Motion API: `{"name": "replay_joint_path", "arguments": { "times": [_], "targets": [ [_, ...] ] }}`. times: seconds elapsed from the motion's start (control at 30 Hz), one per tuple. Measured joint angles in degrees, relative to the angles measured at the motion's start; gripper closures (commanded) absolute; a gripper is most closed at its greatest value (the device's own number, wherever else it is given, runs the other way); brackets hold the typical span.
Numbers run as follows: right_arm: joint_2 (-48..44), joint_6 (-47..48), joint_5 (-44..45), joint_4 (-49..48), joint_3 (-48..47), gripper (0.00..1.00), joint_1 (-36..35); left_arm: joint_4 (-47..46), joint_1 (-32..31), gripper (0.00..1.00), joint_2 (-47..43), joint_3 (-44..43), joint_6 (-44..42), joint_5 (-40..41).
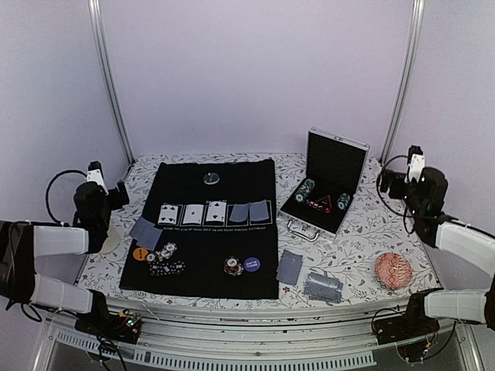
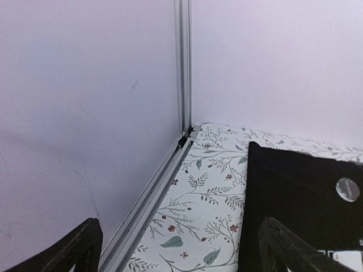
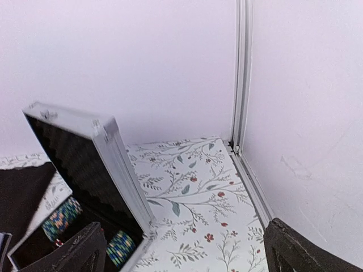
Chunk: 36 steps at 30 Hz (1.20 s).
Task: Distribute texas hold em gaming equipment
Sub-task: Reset both arms
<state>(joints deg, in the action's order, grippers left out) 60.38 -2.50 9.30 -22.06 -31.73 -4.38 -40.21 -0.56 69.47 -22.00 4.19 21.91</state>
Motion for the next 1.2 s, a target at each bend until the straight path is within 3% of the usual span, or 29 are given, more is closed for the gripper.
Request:
{"name": "replay_joint_path", "arguments": {
  "times": [0.13,0.37,0.6,0.83,0.97,1.1,1.2],
  "targets": [
    [2.4,3.0,1.3,-13.4,11.6,0.01,0.3,-7.1,0.2,0.02,4.8,3.0,-2.5,-0.9],
    [11.4,4.3,2.8,-34.3,19.6,0.01,0.4,-15.5,0.7,0.02,4.7,3.9,-5.7,-7.2],
    [25.7,6.4,-0.5,-53.9,24.0,0.01,0.4,-16.1,0.9,0.02,3.1,4.8,-7.1,-8.7],
    [27.3,7.5,-2.8,-57.8,22.8,0.01,0.7,-23.2,1.2,0.02,3.7,11.7,-4.8,-16.8],
    [27.3,7.5,-2.5,-58.2,22.6,0.01,0.8,-26.6,1.2,0.02,7.8,12.8,-4.6,-17.9],
    [27.4,6.9,-0.8,-57.7,21.6,0.01,0.8,-39.1,1.2,0.02,17.8,14.2,-5.0,-19.3],
    [27.4,6.4,0.2,-57.7,21.4,0.01,0.9,-38.7,1.2,0.02,18.6,14.7,-5.0,-19.8]
  ]
}}
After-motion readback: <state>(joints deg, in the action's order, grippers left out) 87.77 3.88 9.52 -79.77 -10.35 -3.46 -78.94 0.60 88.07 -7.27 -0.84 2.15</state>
